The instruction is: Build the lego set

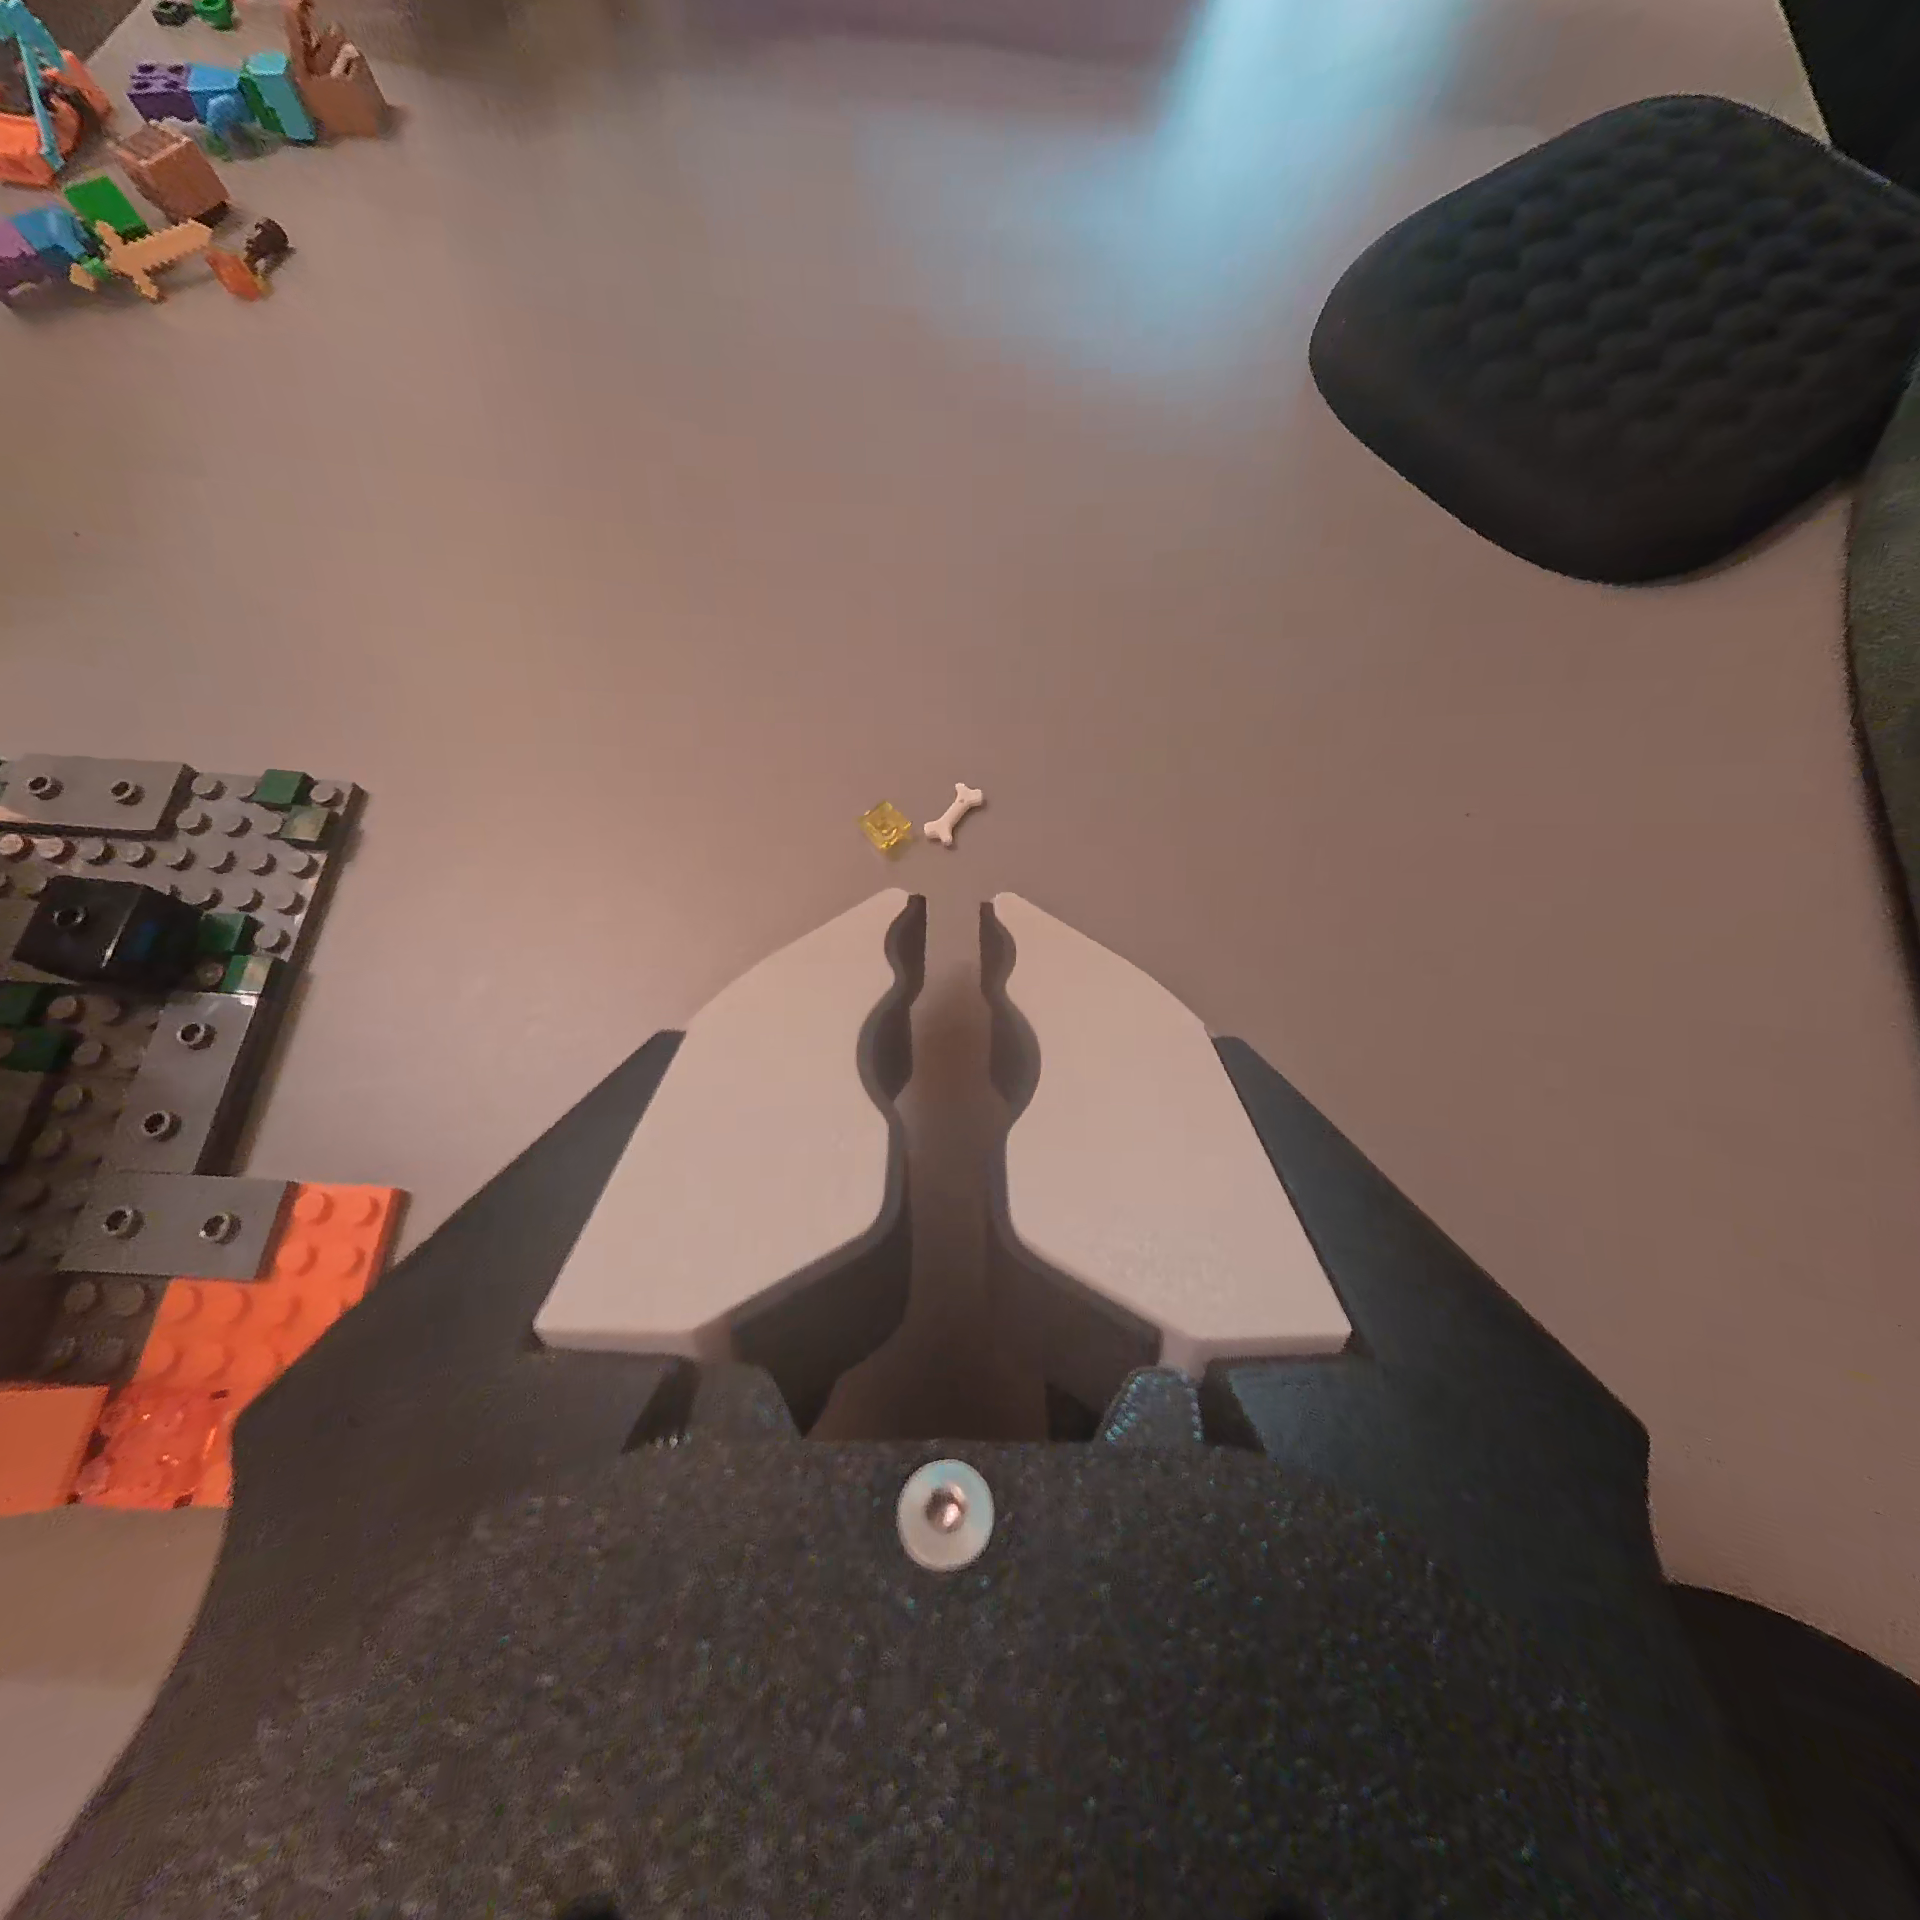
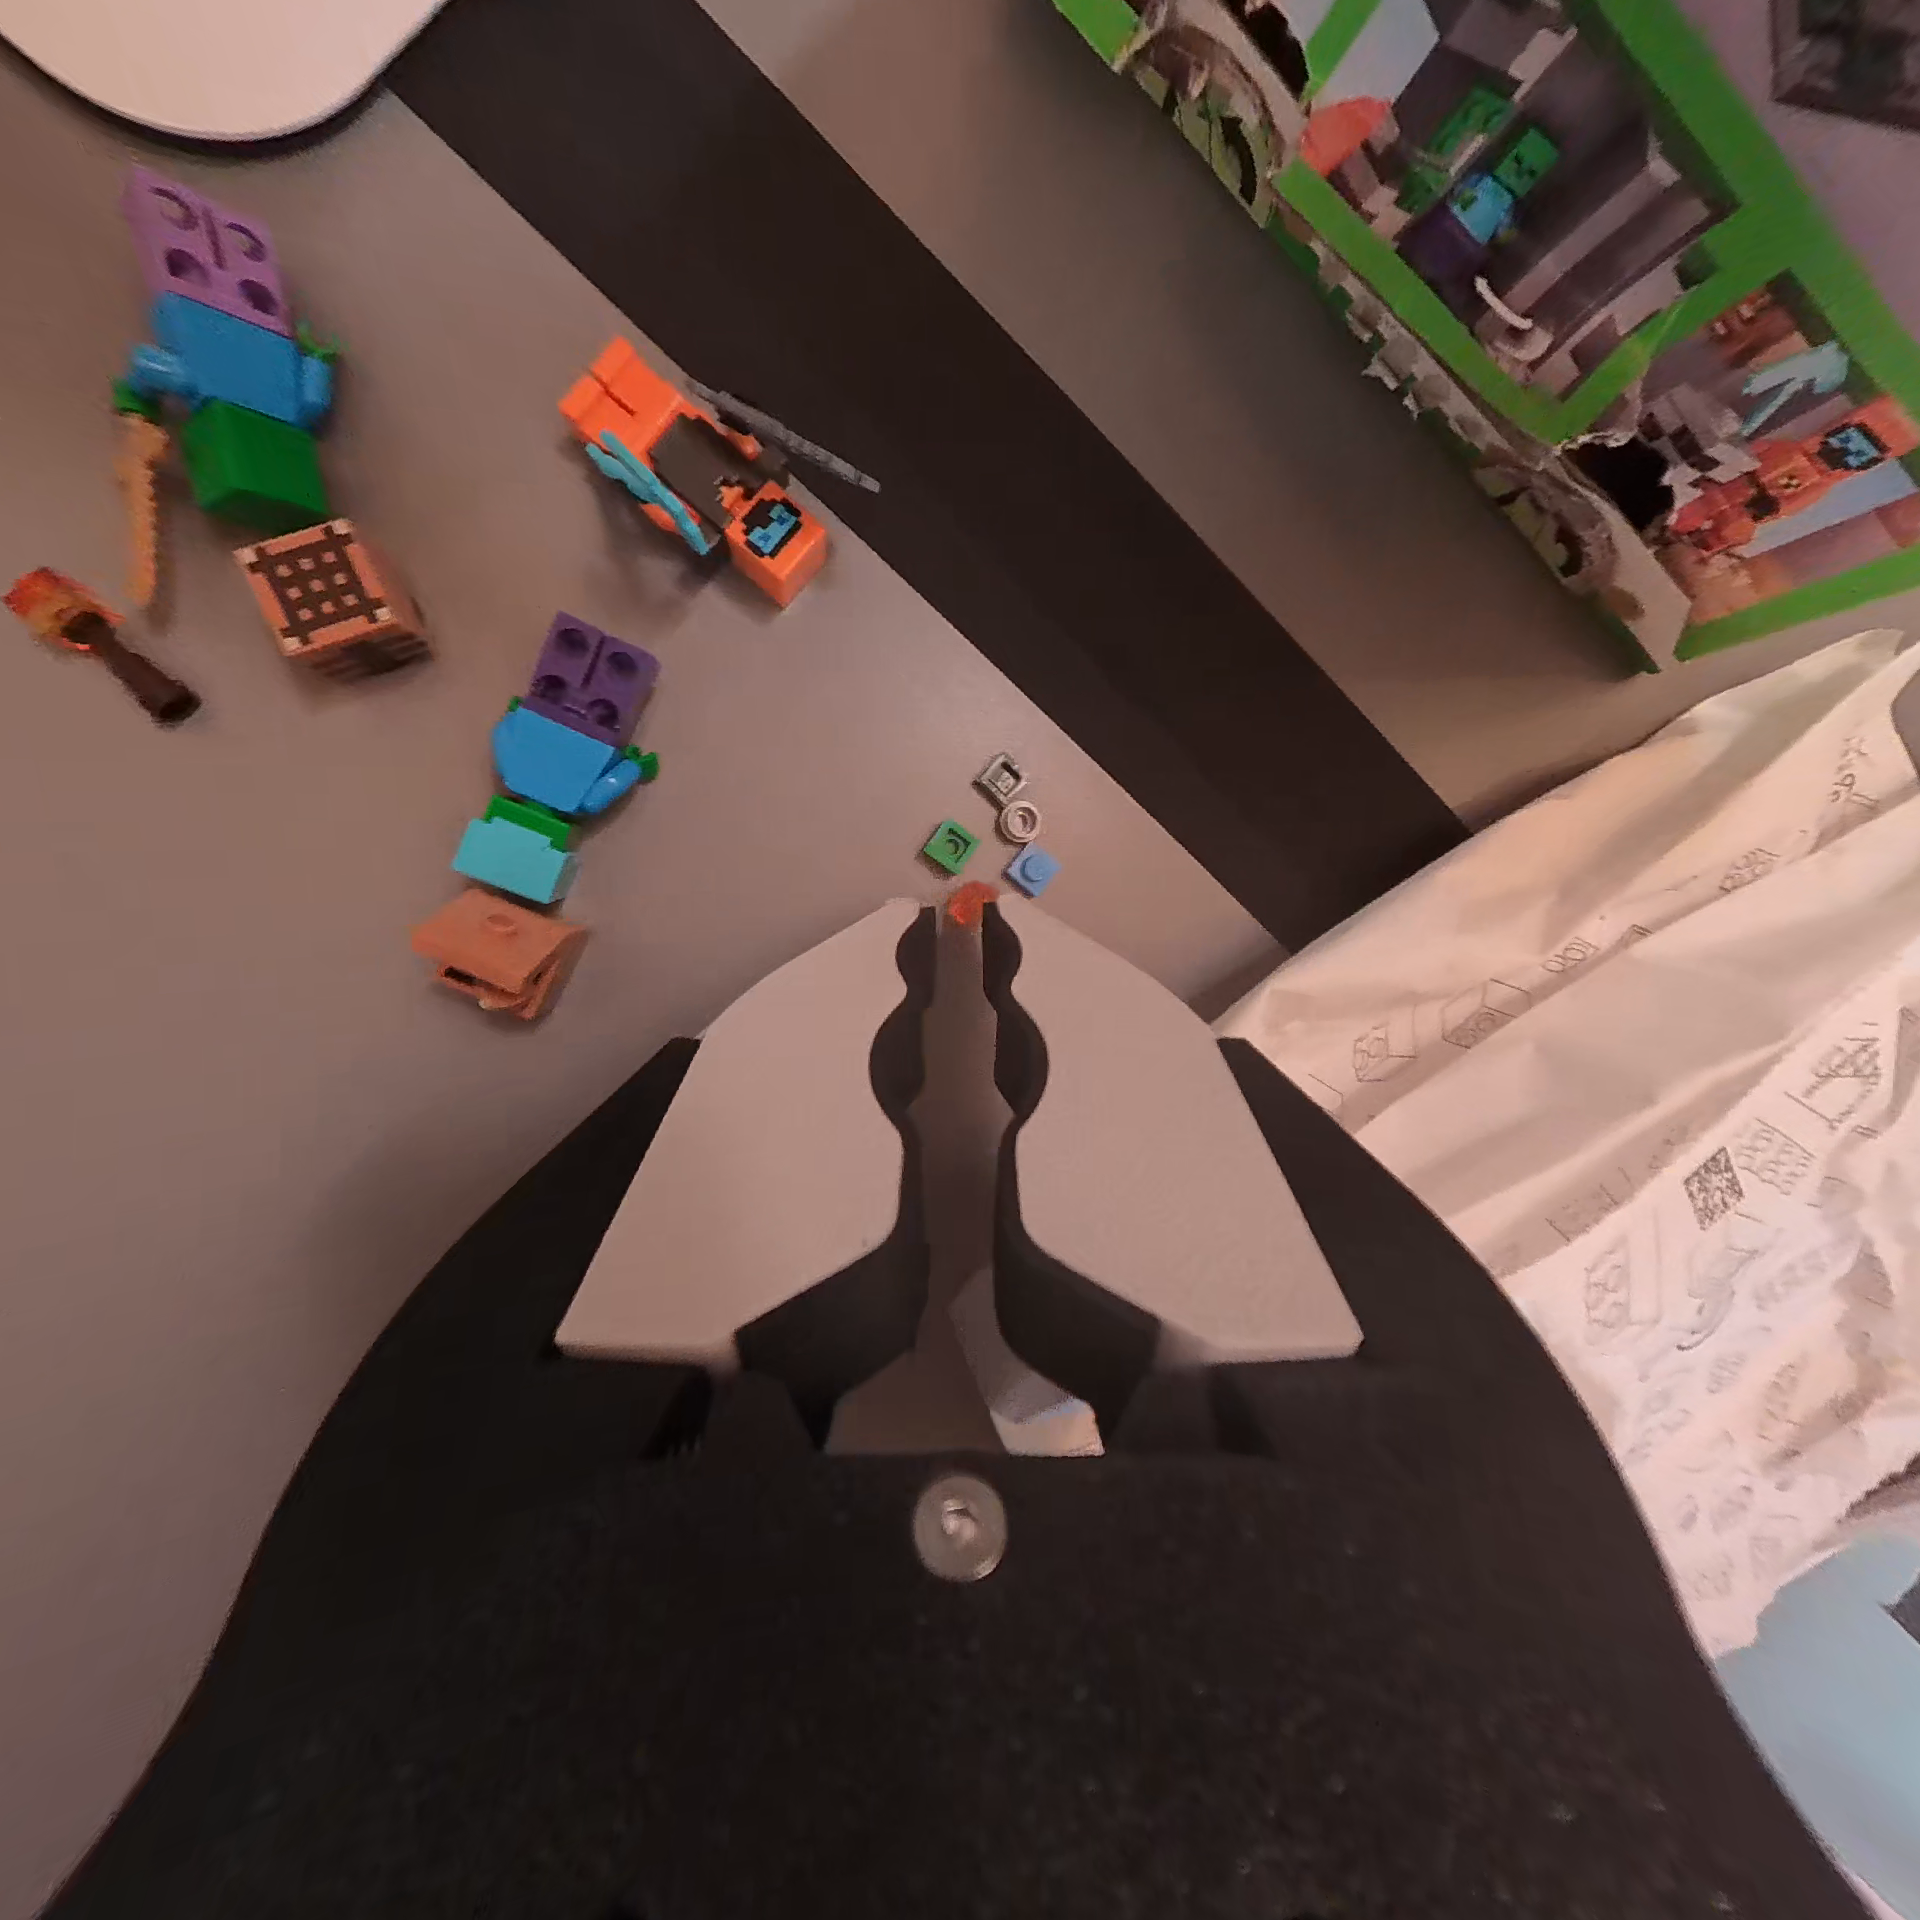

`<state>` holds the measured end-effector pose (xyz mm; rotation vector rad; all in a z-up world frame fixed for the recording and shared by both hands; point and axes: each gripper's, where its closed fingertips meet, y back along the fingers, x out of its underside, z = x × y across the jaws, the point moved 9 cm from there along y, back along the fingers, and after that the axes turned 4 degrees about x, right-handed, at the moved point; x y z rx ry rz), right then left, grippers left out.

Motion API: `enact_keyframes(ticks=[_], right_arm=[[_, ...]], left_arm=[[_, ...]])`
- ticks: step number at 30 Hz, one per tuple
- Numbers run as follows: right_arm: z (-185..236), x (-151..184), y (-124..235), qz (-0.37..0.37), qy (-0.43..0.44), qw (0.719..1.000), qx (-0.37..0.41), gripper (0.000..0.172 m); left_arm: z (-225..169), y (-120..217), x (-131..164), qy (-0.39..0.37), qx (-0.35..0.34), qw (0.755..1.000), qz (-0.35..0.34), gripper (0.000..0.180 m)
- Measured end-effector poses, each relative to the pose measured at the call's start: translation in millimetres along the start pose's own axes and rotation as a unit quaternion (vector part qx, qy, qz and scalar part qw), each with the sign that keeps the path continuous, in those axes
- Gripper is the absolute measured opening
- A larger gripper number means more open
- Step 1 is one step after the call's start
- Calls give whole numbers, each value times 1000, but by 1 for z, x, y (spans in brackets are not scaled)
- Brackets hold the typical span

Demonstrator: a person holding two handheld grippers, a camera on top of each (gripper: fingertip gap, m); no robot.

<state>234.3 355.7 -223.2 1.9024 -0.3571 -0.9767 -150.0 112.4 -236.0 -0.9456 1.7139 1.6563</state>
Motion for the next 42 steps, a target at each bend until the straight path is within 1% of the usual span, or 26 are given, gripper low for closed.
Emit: enact_keyframes(ticks=[7,10,12,15,18,20,22,25,28,33,36,42], right_arm=[[-4,-2,-2,-1,-10,1000,-5,12],[1,-12,15,-44,-19,999,-17,12],[19,-22,33,-87,-5,995,-39,11],[79,-36,62,-147,55,982,-102,12],[163,-38,83,-178,141,959,-169,12],[217,-31,91,-179,193,942,-208,12],[261,-23,93,-175,223,925,-253,12],[297,-16,86,-157,249,914,-278,18],[312,-14,75,-134,270,907,-294,26],[318,-17,68,-119,286,900,-308,26],[318,-19,67,-117,295,897,-307,21],[320,-18,68,-125,305,893,-308,2]], left_arm=[[1,0,1,4,4,1000,-1,10],[1,-1,1,4,4,1000,0,10],[2,0,1,4,4,1000,-1,10],[2,0,1,5,2,1000,-2,10],[2,1,1,5,0,1000,-3,9],[2,1,0,3,-1,1000,-4,9],[2,1,0,1,-2,1000,-4,9],[1,1,0,0,-4,1000,-3,9],[1,2,-1,-3,-8,1000,-2,9],[2,3,-1,-4,-11,1000,-4,9],[1,3,-1,-4,-9,1000,-2,10],[1,2,-1,-4,-8,1000,-2,10]])
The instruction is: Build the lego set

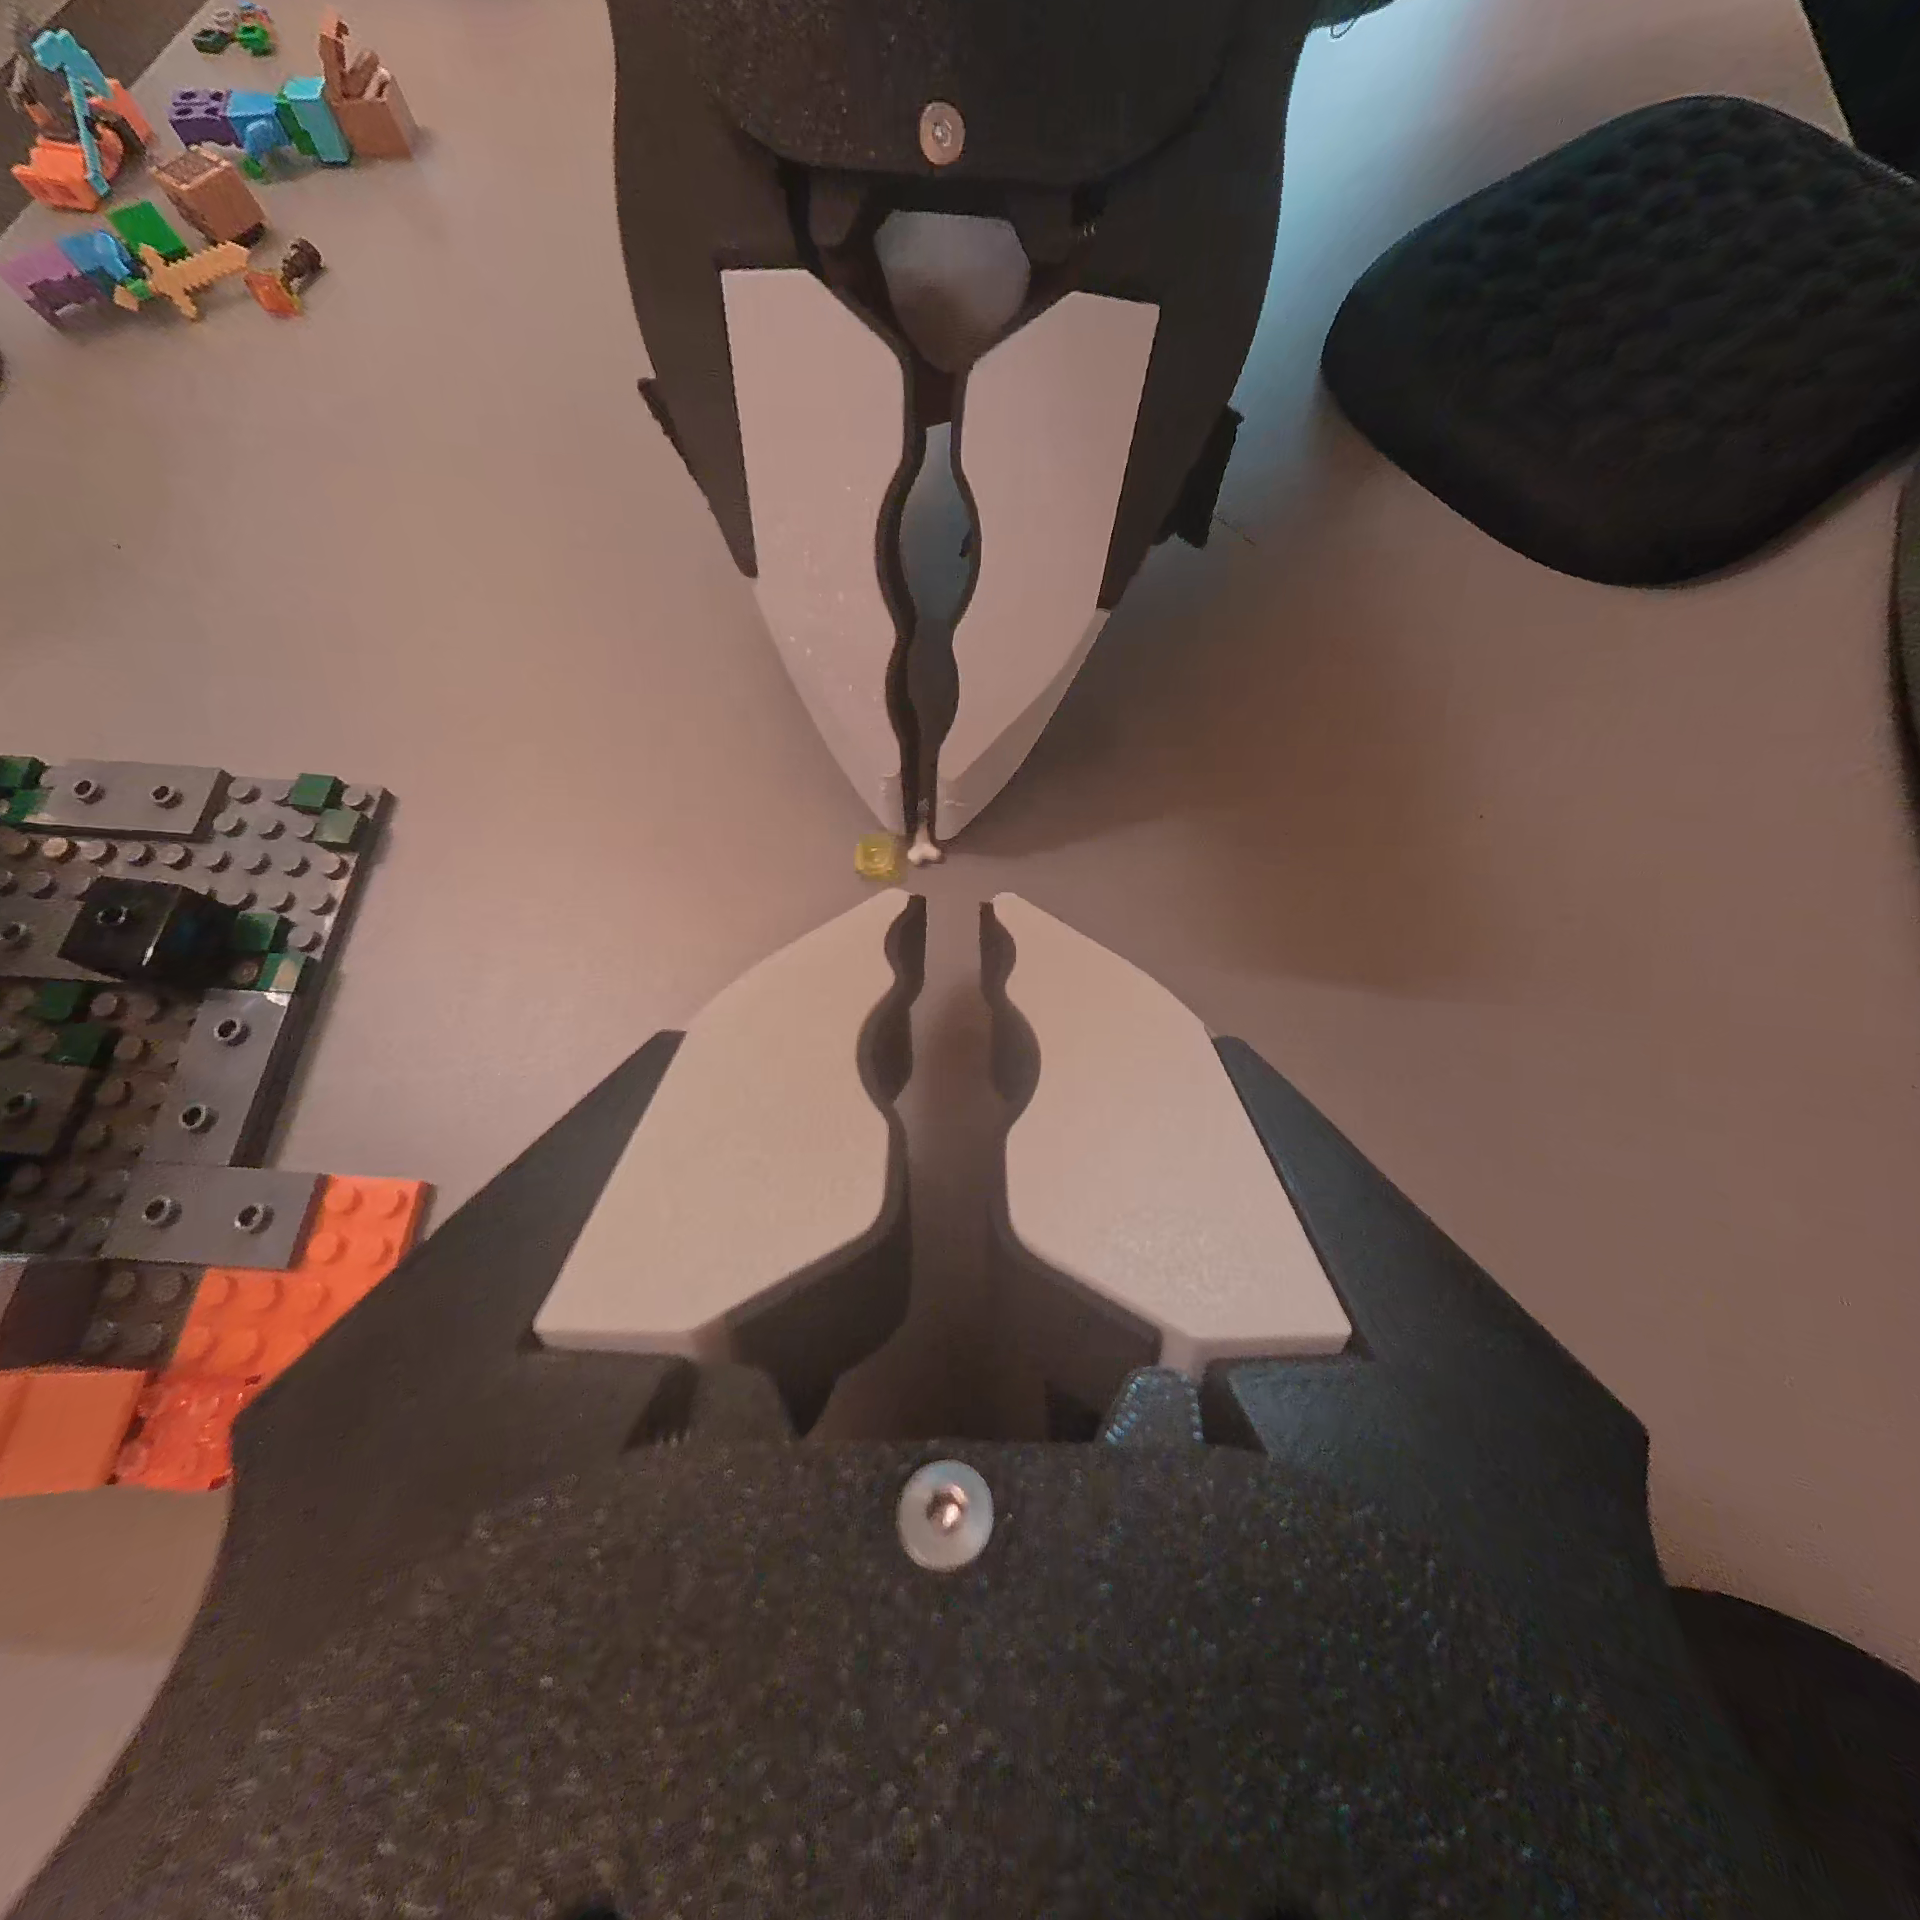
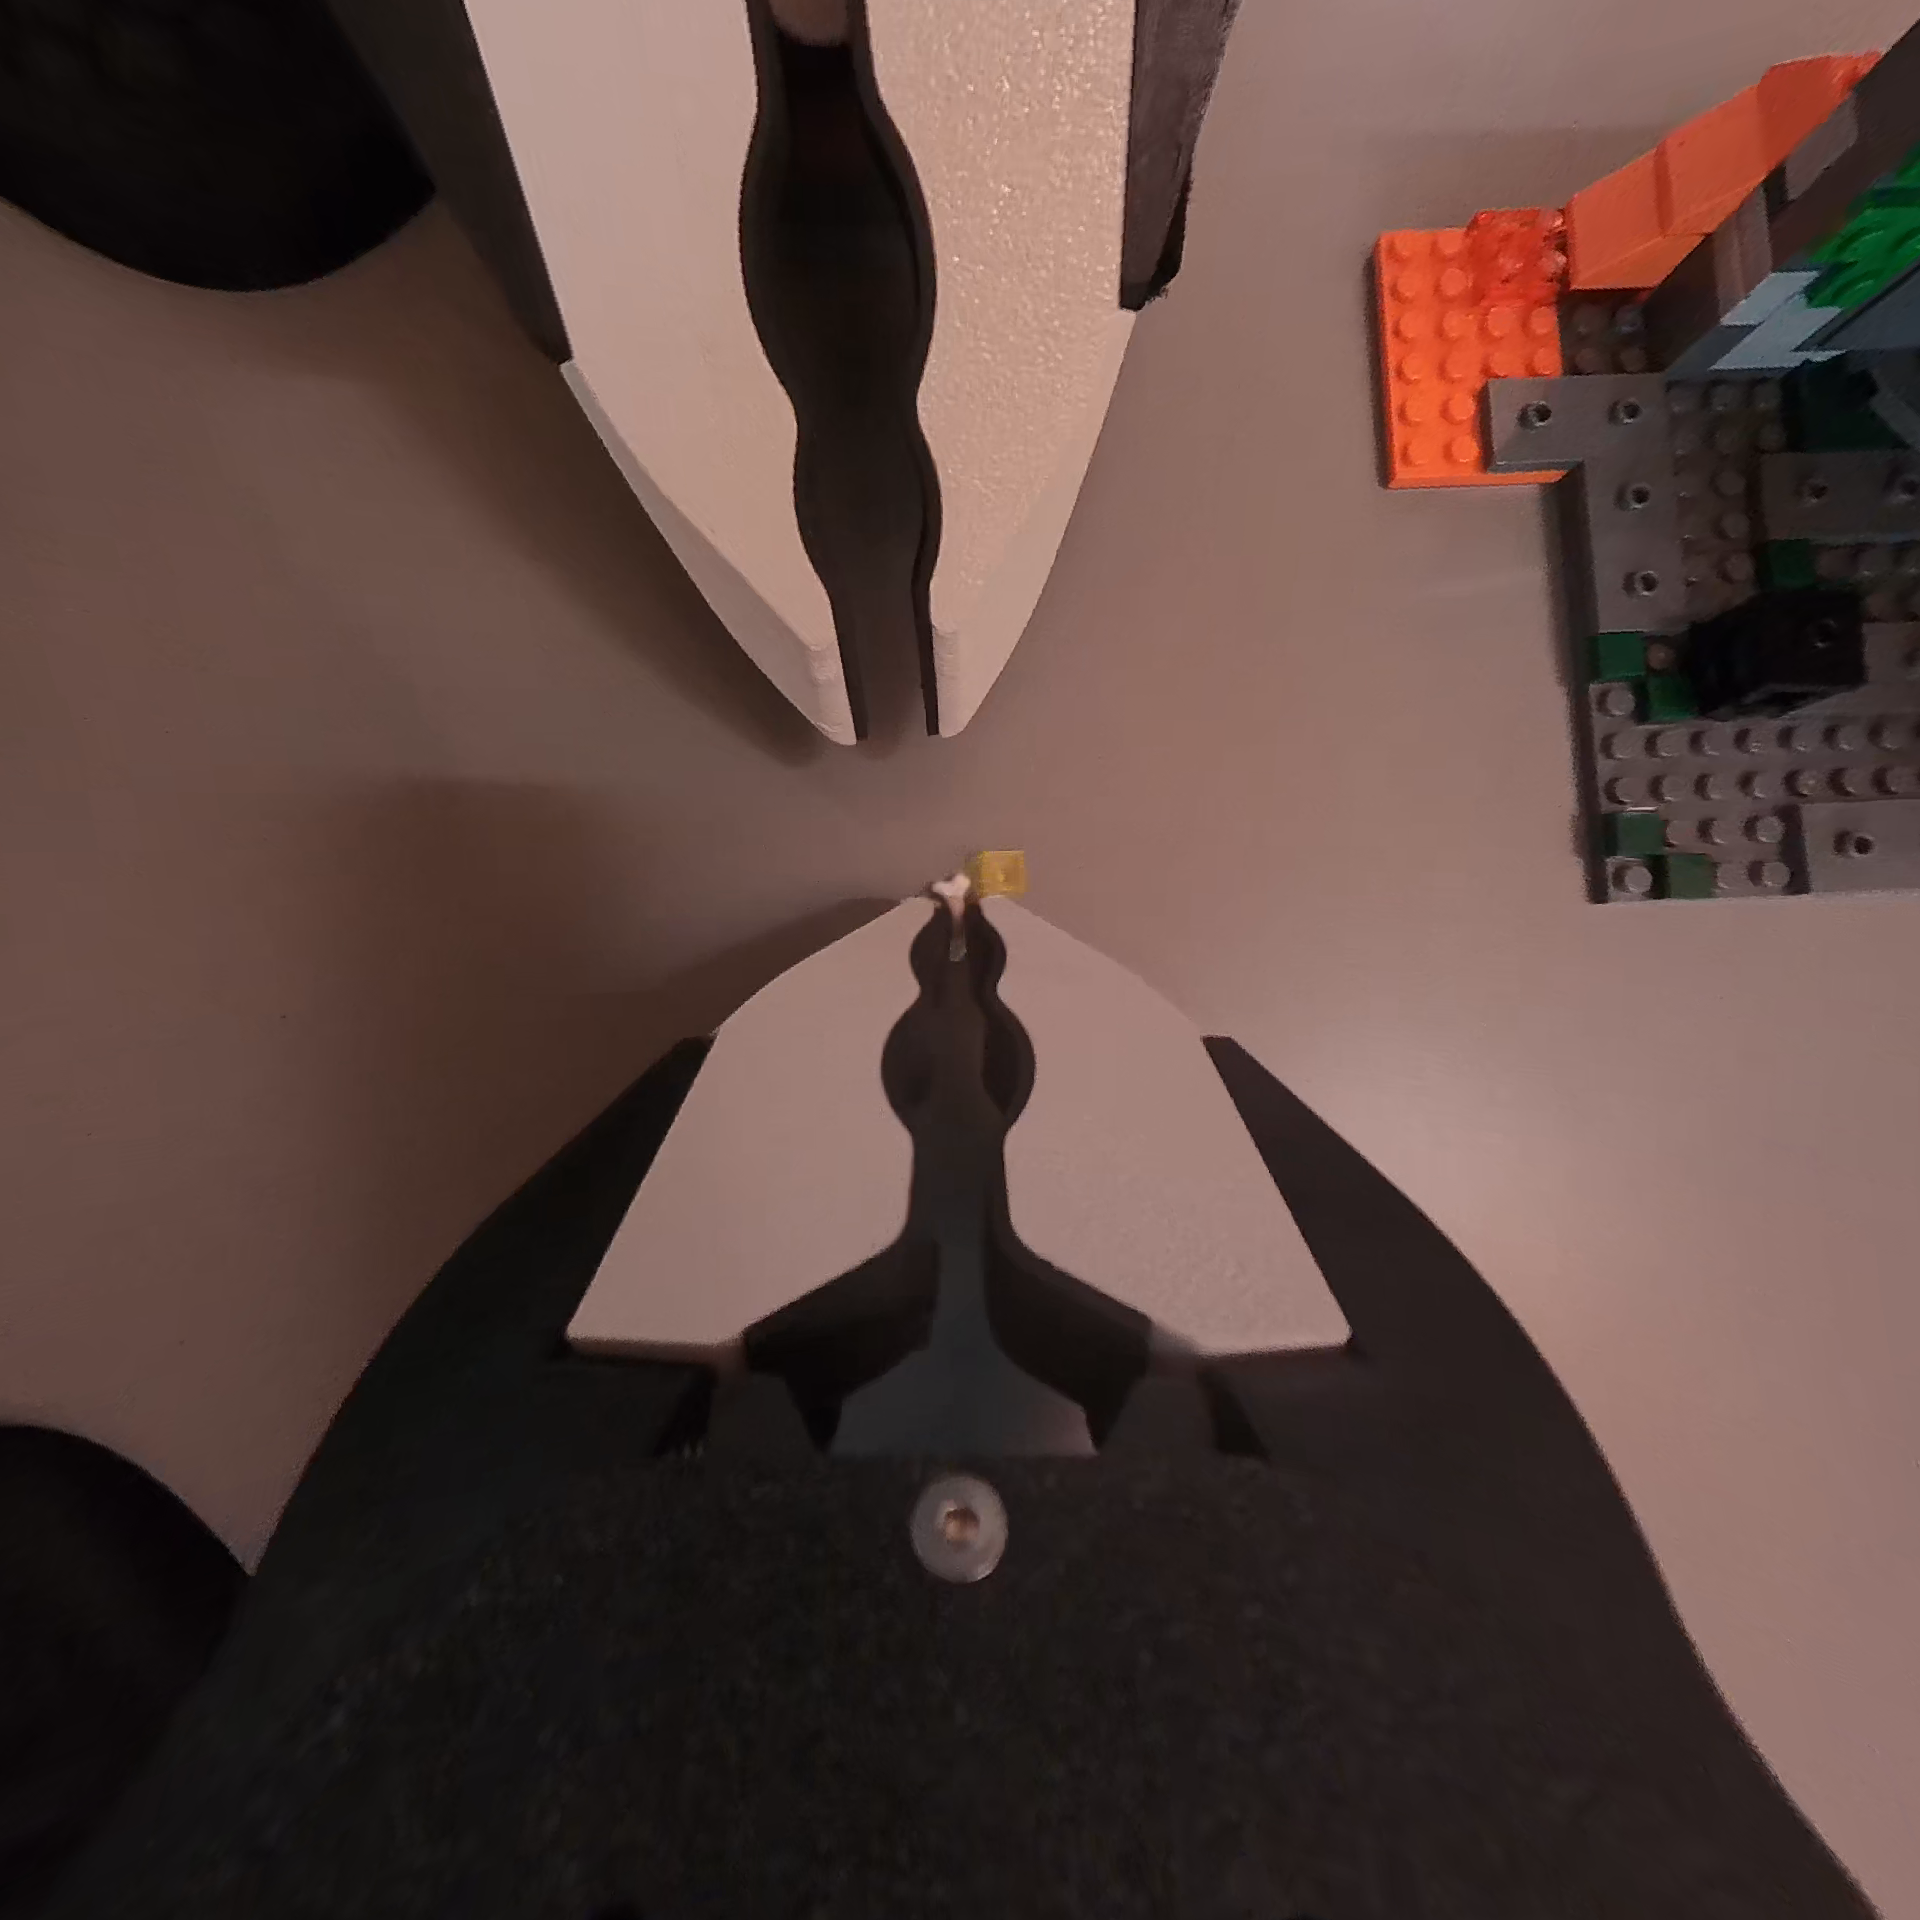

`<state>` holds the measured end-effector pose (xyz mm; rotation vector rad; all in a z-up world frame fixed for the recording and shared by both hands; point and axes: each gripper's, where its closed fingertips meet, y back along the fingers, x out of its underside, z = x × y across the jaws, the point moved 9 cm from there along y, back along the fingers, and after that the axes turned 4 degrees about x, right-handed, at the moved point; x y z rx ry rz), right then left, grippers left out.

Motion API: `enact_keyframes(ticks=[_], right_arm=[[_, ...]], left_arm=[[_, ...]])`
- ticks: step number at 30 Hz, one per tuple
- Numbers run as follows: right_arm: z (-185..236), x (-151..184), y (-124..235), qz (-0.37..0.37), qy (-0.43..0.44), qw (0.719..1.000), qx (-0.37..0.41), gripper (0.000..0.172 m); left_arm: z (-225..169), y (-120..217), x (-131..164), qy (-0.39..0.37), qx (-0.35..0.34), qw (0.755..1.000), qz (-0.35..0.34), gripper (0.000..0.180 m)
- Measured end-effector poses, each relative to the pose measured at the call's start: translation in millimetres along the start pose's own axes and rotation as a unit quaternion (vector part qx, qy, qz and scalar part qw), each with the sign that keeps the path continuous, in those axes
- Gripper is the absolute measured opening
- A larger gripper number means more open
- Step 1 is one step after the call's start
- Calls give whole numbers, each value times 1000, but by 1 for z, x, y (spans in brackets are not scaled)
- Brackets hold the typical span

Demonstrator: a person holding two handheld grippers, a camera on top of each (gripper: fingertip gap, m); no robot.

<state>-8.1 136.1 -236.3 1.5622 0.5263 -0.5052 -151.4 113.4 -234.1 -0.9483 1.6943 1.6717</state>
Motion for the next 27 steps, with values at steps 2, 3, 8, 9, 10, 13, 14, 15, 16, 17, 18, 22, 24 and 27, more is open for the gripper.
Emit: enact_keyframes(ticks=[2,3,8,9,10,13,14,15,16,17,18,22,24,27], right_arm=[[0,1,0,-3,-3,1000,2,2],[0,1,0,-3,-5,1000,3,2],[-5,6,9,-13,-22,1000,12,2],[-8,7,14,-17,-28,999,18,2],[-13,10,22,-20,-36,999,28,2],[-45,28,55,-13,-66,994,92,2],[-60,38,69,-7,-79,989,122,2],[-77,50,83,-1,-95,984,153,2],[-94,64,98,9,-110,977,183,2],[-111,79,113,25,-123,969,215,2],[-127,96,126,42,-139,959,244,2],[-178,147,157,88,-209,927,299,2],[-194,161,161,111,-228,914,315,2],[-211,175,159,142,-258,899,325,2]], left_arm=[[0,0,0,0,0,1000,0,10],[0,0,0,-1,0,1000,0,10],[-1,0,0,-1,0,1000,0,10],[-1,0,0,-1,0,1000,0,10],[-1,0,0,-1,-1,1000,0,10],[-1,0,0,-1,0,1000,-1,10],[-1,0,0,0,1,1000,-1,10],[-1,-1,0,0,1,1000,0,10],[-1,-1,0,-1,2,1000,1,10],[-1,-1,0,-1,3,1000,2,10],[-1,-2,0,-1,3,1000,2,10],[-1,-2,1,1,4,1000,4,9],[0,-2,1,2,4,1000,4,9],[0,-2,1,3,4,1000,2,9]])
